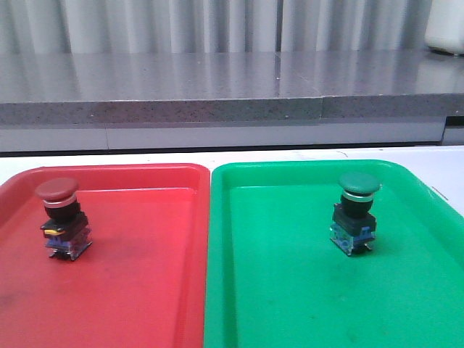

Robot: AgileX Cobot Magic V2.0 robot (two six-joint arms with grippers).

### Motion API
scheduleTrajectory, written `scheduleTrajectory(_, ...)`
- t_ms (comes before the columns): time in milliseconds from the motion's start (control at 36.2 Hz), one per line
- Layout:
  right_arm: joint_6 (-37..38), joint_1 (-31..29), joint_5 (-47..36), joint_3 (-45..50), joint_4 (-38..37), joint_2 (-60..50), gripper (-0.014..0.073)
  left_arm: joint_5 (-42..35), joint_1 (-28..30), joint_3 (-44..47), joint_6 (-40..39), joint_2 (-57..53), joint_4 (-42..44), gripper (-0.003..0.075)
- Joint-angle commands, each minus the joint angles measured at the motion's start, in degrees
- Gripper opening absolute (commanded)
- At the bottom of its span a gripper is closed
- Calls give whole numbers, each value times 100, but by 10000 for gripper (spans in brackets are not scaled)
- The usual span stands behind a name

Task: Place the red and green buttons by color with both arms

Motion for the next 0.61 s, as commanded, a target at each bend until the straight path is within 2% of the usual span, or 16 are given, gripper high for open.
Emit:
scheduleTrajectory(0,-3,-8,-339,-152,-28,11,-108,-1201,503,567,-71,-511,-48,-20)
scheduleTrajectory(193,-3,-8,-339,-152,-28,11,-108,-2037,1062,1552,-71,-1173,-336,-20)
scheduleTrajectory(442,-3,-8,-339,-152,-28,11,-108,-3061,1121,2499,-71,-1562,-410,-20)
scheduleTrajectory(580,-3,-8,-339,-152,-28,11,-108,-3316,1121,2839,-71,-1834,-410,-20)
